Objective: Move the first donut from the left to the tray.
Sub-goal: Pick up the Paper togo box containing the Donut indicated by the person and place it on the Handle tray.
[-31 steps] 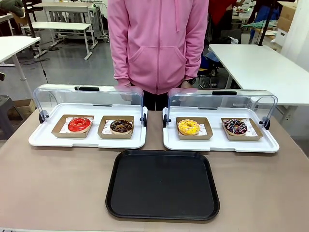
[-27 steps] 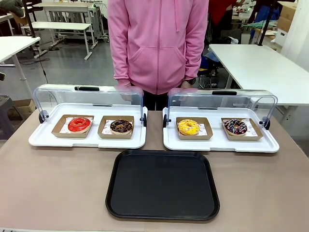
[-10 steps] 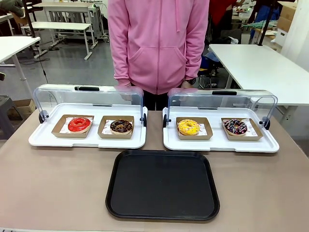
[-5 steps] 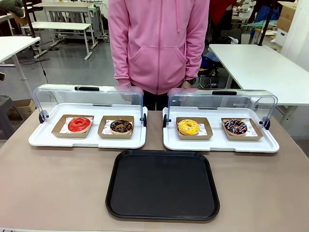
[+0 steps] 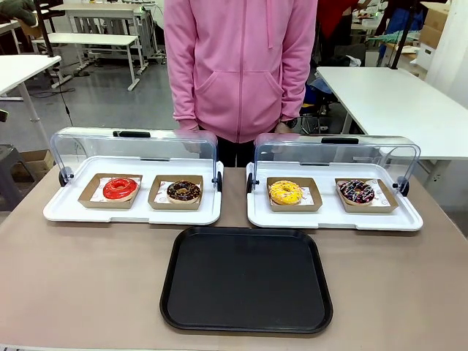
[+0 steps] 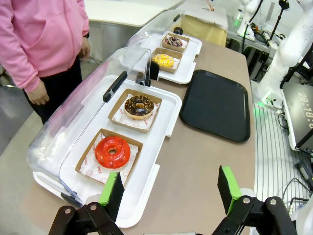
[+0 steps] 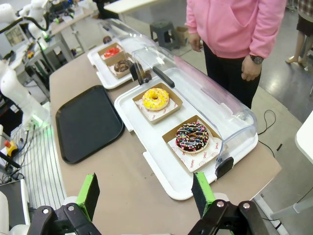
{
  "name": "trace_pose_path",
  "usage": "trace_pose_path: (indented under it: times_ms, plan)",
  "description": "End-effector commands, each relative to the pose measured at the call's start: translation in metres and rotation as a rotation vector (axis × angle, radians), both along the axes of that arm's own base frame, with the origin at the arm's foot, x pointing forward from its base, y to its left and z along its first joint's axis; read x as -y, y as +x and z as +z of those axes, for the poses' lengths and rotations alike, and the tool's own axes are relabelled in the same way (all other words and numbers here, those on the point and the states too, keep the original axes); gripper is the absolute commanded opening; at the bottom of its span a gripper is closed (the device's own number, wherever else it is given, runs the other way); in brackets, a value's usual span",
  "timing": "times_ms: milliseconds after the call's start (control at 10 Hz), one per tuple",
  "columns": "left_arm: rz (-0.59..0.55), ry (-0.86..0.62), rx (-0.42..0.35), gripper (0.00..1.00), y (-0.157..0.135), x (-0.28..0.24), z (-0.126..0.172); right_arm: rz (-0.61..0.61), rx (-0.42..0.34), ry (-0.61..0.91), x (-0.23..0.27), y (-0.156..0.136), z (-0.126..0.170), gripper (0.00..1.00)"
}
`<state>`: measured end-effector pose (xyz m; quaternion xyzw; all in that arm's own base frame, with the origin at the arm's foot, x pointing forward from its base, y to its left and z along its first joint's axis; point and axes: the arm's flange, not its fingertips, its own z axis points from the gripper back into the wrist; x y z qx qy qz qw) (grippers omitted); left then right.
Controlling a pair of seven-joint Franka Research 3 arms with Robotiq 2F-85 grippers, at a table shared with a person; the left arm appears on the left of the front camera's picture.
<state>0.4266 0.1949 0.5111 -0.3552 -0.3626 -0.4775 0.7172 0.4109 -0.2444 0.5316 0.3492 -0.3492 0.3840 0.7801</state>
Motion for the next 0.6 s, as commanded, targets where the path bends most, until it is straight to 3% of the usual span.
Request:
trace_pose_path:
  times_ms: [0,500]
  plan:
    - [-0.006,0.004,-0.004,1.00,-0.0017,-0.0002,-0.0009,0.001,0.003,0.003,0.0004,0.0001,0.0006,1.00]
    - [-0.006,0.004,-0.004,1.00,-0.0017,-0.0002,-0.0009,0.001,0.003,0.003,0.0004,0.0001,0.0006,1.00]
